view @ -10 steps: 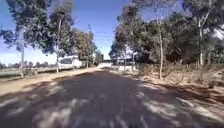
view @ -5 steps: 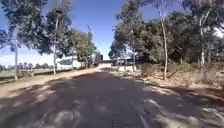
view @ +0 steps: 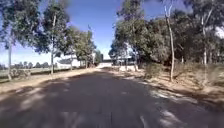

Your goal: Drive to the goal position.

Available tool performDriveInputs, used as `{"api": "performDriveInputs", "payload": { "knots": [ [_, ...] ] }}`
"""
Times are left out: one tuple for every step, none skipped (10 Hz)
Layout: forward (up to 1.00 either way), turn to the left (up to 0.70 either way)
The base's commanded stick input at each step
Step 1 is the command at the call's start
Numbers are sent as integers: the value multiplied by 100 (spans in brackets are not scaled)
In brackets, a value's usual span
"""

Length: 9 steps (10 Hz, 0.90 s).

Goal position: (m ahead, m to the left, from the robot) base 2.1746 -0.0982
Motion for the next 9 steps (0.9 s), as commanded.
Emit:
{"api": "performDriveInputs", "payload": {
  "knots": [
    [100, 15],
    [100, 21],
    [100, 28],
    [100, 34],
    [100, 40],
    [100, 25],
    [100, 10],
    [100, 0],
    [100, 0]
  ]
}}
